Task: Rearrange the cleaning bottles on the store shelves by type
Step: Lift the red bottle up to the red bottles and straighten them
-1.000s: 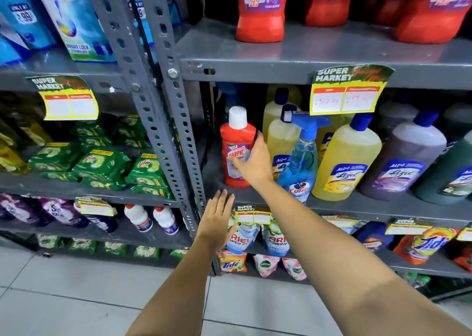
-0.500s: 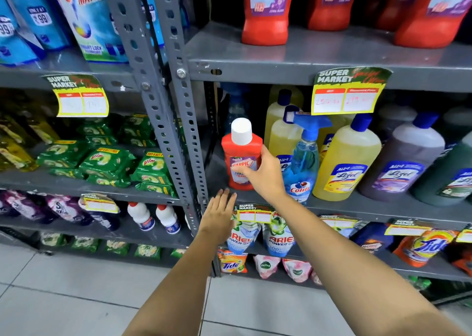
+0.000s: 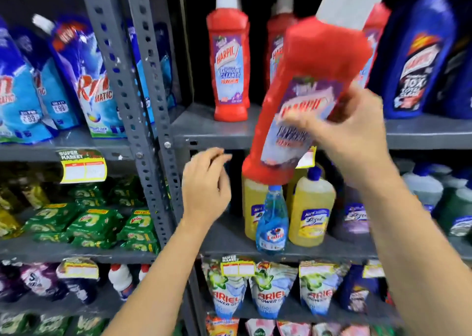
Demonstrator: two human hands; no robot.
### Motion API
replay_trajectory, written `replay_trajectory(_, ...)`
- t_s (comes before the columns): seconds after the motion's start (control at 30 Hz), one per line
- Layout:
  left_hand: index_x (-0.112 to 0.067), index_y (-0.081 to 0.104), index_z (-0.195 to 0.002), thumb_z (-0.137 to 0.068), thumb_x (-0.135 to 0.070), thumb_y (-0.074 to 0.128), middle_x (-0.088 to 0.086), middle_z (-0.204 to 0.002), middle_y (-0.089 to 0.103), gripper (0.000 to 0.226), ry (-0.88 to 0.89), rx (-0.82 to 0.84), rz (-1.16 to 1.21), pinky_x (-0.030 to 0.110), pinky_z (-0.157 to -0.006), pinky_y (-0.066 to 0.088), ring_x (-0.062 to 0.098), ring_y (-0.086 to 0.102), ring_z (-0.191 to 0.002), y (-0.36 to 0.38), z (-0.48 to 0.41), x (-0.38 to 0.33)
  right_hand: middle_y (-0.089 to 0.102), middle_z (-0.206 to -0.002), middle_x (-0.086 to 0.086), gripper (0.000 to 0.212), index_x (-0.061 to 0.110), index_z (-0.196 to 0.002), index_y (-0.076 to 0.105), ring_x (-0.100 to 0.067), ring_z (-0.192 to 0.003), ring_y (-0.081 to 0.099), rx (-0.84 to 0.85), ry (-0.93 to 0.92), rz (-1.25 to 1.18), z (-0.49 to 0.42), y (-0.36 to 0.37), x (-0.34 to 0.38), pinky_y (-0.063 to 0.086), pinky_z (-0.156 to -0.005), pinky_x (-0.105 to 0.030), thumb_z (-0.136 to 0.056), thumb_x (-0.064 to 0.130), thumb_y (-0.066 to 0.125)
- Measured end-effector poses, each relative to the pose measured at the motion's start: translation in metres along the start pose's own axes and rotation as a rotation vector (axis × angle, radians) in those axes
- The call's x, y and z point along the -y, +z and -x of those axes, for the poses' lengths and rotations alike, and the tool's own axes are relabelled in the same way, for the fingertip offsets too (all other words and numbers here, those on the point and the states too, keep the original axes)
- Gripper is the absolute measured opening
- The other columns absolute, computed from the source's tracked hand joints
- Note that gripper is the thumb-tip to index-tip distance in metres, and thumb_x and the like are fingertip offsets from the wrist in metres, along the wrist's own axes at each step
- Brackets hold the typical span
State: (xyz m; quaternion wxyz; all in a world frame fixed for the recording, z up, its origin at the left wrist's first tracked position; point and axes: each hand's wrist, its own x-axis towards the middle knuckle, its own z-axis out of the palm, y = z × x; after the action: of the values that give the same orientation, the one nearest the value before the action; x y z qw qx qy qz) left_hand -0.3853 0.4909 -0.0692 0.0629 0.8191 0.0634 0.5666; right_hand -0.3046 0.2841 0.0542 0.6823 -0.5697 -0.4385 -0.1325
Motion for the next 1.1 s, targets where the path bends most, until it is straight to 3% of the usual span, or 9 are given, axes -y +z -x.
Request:
replay_trajectory(0.07,-0.004,0.065,-0.110,-0.086,-0.005,0.055,0.012,-0.115,0.063,0.026,0.071,-0.001,-0.035,0.037,-0.089,0.041,0.027,0.054,-0.108,0.006,-0.040,-0.008,0.074,-0.084,0.017,0.040,0.007,-0.105,0.066,-0.003,-0.082,0.069,-0.028,-0.055,-0.002,-0.037,-0.013,0.010,0.056,-0.077,-0.024,-0.069,0.013,0.084)
replay_trajectory(0.13,-0.004,0.061,-0.116,-0.091,-0.016,0.053,0.012,-0.119,0.061,0.029,0.109,0.112,-0.099,0.042,-0.091,0.042,0.029,0.053,-0.112,0.018,-0.065,-0.008,0.075,-0.089,0.010,0.044,0.006,-0.107,0.067,-0.005,-0.084,0.070,-0.046,-0.066,0.042,-0.073,-0.021,0.007,0.056,-0.078,-0.026,-0.069,0.020,0.084)
replay_trajectory(0.23,-0.009,0.061,-0.113,-0.097,-0.033,0.042,0.008,-0.112,0.065,0.035,0.102,0.265,-0.220,0.042,-0.088,0.042,0.029,0.057,-0.108,0.037,-0.074,0.000,0.074,-0.094,-0.001,0.042,0.017,-0.098,0.068,-0.009,-0.084,0.070,-0.033,-0.015,0.184,-0.119,-0.025,-0.019,0.059,-0.082,-0.035,-0.063,0.029,0.086)
replay_trajectory(0.3,-0.014,0.063,-0.105,-0.097,-0.037,0.039,0.002,-0.101,0.068,0.034,0.077,0.258,-0.235,0.040,-0.082,0.040,0.026,0.061,-0.097,0.042,-0.070,0.005,0.074,-0.094,0.001,0.041,0.024,-0.090,0.067,-0.010,-0.084,0.071,-0.018,0.058,0.296,-0.138,-0.023,-0.042,0.059,-0.084,-0.041,-0.057,0.039,0.087)
replay_trajectory(0.37,-0.014,0.065,-0.106,-0.097,-0.037,0.042,0.001,-0.103,0.070,0.034,0.053,0.239,-0.219,0.039,-0.082,0.040,0.024,0.062,-0.097,0.044,-0.067,0.006,0.076,-0.093,0.002,0.047,0.024,-0.090,0.069,-0.010,-0.085,0.072,0.007,0.118,0.346,-0.147,-0.019,-0.064,0.059,-0.084,-0.042,-0.053,0.048,0.085)
replay_trajectory(0.5,-0.013,0.067,-0.110,-0.096,-0.038,0.041,0.001,-0.111,0.070,0.039,0.022,0.223,-0.194,0.038,-0.088,0.040,0.021,0.062,-0.104,0.045,-0.064,0.005,0.075,-0.097,-0.001,0.044,0.017,-0.100,0.069,-0.011,-0.085,0.071,0.008,0.211,0.303,-0.154,-0.012,-0.080,0.059,-0.083,-0.036,-0.064,0.033,0.089)
replay_trajectory(0.6,-0.013,0.067,-0.111,-0.096,-0.038,0.040,0.001,-0.112,0.070,0.040,0.020,0.223,-0.188,0.038,-0.089,0.040,0.020,0.062,-0.105,0.044,-0.063,0.004,0.074,-0.104,0.000,0.048,0.016,-0.107,0.065,-0.011,-0.091,0.070,0.026,0.231,0.262,-0.150,-0.010,-0.086,0.059,-0.085,-0.035,-0.068,0.033,0.087)
replay_trajectory(0.77,-0.013,0.067,-0.112,-0.096,-0.039,0.038,0.002,-0.113,0.070,0.041,0.011,0.236,-0.194,0.039,-0.089,0.041,0.021,0.062,-0.106,0.044,-0.064,0.003,0.068,-0.117,-0.001,0.072,0.015,-0.120,0.056,-0.015,-0.103,0.065,0.162,0.418,0.361,-0.108,-0.018,-0.117,0.051,-0.095,-0.034,-0.059,0.031,0.092)
replay_trajectory(1.1,-0.014,0.067,-0.110,-0.096,-0.038,0.040,0.001,-0.113,0.070,0.039,0.015,0.189,-0.208,0.036,-0.089,0.039,0.019,0.062,-0.105,0.047,-0.062,0.003,0.067,-0.124,-0.007,0.072,0.008,-0.126,0.059,-0.022,-0.111,0.064,0.312,0.409,0.486,-0.114,-0.013,-0.139,0.049,-0.102,-0.041,-0.064,0.027,0.090)
